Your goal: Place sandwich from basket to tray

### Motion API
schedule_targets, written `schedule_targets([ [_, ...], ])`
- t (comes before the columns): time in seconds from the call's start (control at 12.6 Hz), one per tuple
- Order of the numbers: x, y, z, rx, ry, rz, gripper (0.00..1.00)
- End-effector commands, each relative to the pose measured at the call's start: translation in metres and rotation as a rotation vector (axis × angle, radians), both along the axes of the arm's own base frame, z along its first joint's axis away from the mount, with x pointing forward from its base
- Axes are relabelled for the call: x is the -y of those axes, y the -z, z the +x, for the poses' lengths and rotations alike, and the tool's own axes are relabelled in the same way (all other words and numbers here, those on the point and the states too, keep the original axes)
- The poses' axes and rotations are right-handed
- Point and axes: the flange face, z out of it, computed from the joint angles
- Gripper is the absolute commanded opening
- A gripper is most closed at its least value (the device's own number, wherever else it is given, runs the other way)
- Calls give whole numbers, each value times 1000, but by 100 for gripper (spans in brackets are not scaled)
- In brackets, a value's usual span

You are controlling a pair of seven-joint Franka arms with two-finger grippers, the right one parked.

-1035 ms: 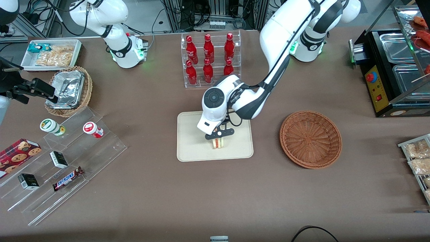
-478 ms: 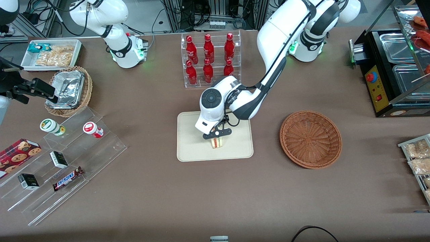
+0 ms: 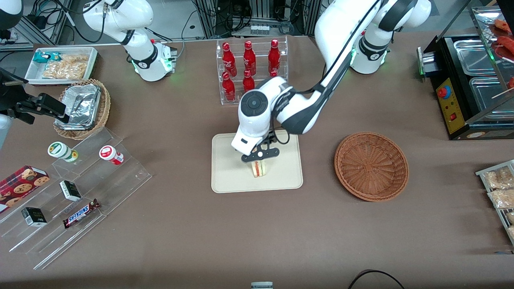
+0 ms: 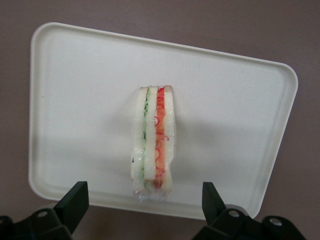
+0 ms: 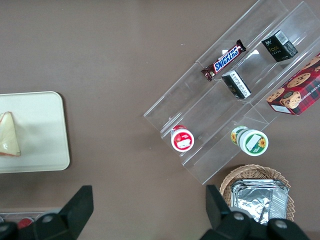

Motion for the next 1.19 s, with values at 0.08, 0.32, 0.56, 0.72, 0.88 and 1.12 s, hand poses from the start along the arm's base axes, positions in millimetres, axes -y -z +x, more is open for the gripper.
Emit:
schedule_targets([
  [0.08,-55,-47,20,-25,-69,75,100],
  [0.32,-117,-76,40,-54,-121,115,100],
  [0.56,-184,-88,54,-73,-90,112,100],
  [0.72,-220,-92,59,-81,-75,113,100],
  [0.88,-255,-100,62,-87,-57,112,100],
  [1.12,-306,-116,54,-89,-17,108,100],
])
